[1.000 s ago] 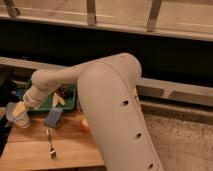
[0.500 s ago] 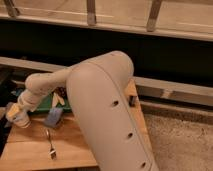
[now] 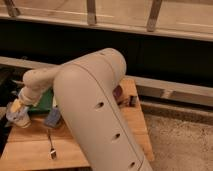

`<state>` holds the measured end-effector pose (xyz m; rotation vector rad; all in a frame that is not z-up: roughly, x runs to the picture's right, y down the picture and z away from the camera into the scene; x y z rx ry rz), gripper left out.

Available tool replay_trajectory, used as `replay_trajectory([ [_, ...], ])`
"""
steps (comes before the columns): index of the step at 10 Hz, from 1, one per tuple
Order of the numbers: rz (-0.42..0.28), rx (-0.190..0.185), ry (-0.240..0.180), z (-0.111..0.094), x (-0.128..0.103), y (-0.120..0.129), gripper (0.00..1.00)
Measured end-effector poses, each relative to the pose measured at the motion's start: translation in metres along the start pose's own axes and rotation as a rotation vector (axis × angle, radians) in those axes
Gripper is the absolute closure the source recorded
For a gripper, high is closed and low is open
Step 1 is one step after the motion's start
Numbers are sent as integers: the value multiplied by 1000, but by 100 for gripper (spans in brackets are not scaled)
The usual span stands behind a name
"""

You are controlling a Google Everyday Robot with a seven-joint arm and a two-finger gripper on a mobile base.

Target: Place towel in red bowl

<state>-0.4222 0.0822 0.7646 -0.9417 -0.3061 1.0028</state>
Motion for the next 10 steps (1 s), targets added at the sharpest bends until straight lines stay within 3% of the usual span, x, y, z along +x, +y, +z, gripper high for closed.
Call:
replay_trajectory([
  [7, -59, -16, 8, 13, 2, 15, 97],
  [10, -61, -5, -9, 3, -1, 14, 100],
])
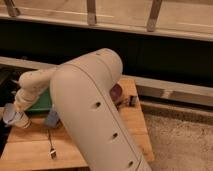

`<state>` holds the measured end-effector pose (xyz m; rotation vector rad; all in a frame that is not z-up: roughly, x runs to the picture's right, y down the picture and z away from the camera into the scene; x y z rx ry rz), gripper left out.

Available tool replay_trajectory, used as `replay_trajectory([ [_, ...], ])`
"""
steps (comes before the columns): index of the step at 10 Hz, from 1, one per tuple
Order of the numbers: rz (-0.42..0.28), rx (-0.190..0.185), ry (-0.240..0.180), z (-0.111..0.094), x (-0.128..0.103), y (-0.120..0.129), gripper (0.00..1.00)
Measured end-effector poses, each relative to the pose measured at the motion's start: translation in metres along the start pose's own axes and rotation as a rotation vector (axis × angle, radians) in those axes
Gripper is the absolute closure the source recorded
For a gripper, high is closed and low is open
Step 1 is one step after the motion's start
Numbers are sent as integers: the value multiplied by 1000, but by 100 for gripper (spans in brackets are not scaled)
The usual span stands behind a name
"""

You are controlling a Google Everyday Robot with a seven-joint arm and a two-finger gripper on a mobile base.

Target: Place towel in red bowl

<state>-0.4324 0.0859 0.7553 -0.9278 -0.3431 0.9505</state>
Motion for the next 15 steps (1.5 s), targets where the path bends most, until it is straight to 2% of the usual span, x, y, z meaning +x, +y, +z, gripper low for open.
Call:
replay_trajectory([
  [3, -20, 29, -32, -25, -16, -4, 100],
  [6, -34, 56, -90, -57, -29, -7, 100],
  [10, 57, 82, -198, -111, -10, -47, 100],
  [12, 121, 116, -260, -147, 1, -77, 100],
  [13, 137, 126, -271, -154, 2, -83, 100],
  [15, 214, 163, -304, -184, 13, -116, 100],
])
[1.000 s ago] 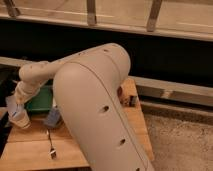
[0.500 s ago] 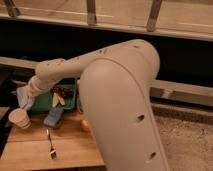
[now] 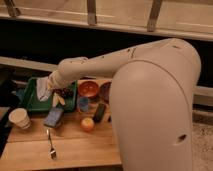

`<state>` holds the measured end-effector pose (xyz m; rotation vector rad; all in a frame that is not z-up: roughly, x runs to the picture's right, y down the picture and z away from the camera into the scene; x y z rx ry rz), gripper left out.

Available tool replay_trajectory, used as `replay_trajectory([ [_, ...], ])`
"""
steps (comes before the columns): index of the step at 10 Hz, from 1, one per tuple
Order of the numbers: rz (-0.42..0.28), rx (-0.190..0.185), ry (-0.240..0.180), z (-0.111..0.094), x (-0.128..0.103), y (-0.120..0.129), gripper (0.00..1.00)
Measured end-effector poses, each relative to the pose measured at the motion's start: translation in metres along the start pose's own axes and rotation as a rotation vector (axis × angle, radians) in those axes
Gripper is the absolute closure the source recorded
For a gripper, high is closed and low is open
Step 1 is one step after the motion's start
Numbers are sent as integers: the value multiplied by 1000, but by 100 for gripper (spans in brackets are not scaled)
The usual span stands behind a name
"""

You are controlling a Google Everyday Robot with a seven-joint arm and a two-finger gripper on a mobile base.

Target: Place towel in red bowl

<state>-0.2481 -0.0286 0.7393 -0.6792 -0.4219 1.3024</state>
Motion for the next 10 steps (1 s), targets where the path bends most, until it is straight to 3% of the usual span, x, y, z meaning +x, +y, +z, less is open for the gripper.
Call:
replay_trajectory([
  [4, 136, 67, -21, -39, 1, -70, 100],
  [10, 136, 64, -17, -36, 2, -68, 100],
])
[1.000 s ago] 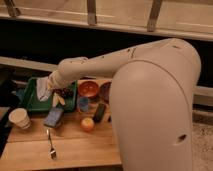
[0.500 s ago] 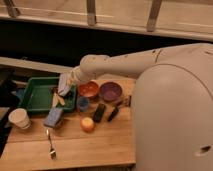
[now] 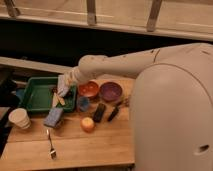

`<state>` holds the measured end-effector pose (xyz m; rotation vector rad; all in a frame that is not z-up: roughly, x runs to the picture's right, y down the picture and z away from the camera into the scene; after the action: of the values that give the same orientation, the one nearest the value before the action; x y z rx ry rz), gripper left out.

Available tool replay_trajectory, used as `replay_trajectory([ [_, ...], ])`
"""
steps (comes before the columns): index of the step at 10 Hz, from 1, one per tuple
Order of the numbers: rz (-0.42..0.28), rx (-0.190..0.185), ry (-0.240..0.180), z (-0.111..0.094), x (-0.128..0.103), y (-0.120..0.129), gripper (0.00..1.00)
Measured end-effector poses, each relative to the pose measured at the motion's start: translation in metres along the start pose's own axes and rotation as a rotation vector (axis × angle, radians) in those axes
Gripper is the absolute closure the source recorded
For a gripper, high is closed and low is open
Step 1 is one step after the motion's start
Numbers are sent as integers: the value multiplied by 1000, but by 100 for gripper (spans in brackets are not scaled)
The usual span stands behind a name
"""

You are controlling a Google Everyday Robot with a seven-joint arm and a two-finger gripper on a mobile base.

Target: Place towel in red bowl

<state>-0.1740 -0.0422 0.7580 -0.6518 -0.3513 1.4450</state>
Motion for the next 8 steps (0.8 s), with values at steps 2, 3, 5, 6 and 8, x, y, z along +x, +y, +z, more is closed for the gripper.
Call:
replay_trajectory([
  [2, 9, 9, -9, -2, -1, -2, 100],
  [3, 24, 31, -26, -8, -4, -7, 100],
  [5, 60, 80, -69, -32, -7, -29, 100],
  [6, 85, 105, -99, -50, -7, -45, 100],
  [8, 152, 145, -148, -80, -6, -79, 100],
])
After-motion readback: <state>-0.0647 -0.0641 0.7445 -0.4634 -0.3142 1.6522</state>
